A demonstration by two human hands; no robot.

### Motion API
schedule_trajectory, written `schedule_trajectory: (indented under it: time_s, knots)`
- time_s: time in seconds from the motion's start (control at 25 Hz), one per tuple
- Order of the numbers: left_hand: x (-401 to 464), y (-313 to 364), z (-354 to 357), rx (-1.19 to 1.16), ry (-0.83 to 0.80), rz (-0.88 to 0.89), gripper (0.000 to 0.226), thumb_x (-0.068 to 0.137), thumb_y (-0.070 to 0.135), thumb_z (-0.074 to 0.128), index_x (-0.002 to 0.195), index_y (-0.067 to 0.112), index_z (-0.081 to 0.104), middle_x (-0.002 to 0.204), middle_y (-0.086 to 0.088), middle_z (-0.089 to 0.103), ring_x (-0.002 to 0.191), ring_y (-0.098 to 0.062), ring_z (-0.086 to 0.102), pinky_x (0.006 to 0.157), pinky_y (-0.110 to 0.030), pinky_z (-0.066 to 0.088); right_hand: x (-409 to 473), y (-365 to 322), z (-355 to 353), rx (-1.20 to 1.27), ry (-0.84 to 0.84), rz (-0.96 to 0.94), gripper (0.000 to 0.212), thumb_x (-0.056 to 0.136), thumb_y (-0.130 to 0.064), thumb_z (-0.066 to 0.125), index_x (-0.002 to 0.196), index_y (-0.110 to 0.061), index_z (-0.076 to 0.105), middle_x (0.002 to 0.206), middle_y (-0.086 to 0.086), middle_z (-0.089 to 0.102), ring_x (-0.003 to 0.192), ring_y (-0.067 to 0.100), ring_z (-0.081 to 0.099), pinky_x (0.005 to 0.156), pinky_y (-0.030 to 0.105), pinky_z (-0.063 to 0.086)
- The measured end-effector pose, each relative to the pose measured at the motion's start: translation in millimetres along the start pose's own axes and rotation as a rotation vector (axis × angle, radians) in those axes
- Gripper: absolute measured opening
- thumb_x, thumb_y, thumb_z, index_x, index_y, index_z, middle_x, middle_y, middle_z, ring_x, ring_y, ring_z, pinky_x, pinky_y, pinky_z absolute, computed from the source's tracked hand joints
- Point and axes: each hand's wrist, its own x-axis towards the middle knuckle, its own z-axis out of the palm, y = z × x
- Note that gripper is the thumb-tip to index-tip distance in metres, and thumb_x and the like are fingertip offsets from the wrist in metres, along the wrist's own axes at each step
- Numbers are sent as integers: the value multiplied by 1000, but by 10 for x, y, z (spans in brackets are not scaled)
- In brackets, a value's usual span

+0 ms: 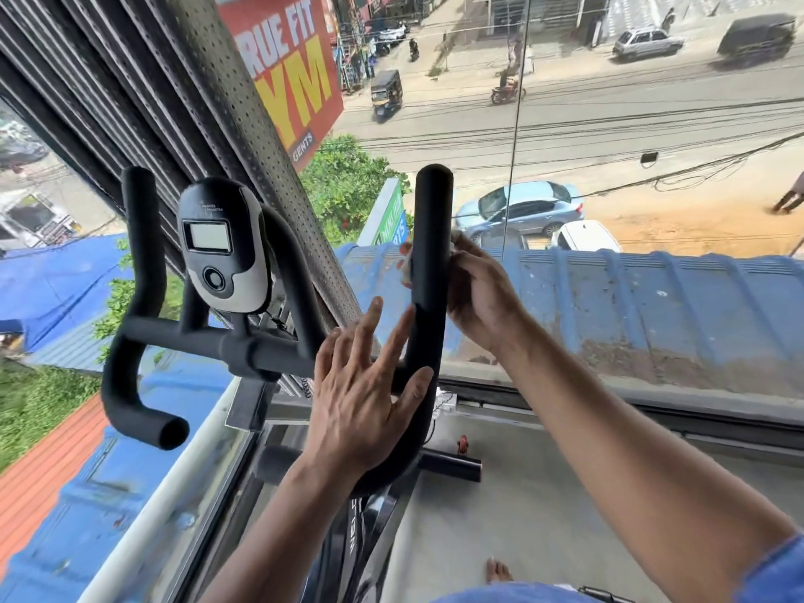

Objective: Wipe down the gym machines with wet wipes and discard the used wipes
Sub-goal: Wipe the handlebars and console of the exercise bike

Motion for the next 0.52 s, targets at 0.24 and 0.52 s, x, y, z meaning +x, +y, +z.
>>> schedule_trajectory:
  time_s: [0.24,0.52]
  knots:
    - [56,126,21,-56,67,-87,61,102,64,37,158,40,32,168,-3,26,140,-25,43,121,-49,25,-163,106,-4,26,-59,175,29,92,-3,40,117,2,55,97,21,69,79,30,69,75,37,58]
    - [9,103,26,-92,96,-54,61,103,60,39,158,34,39,168,-2,28,142,-24,45,121,-49,24,190,-105,121,58,-122,80,30,90,-7,43,116,4,54,96,20,64,78,27,63,81,35,54]
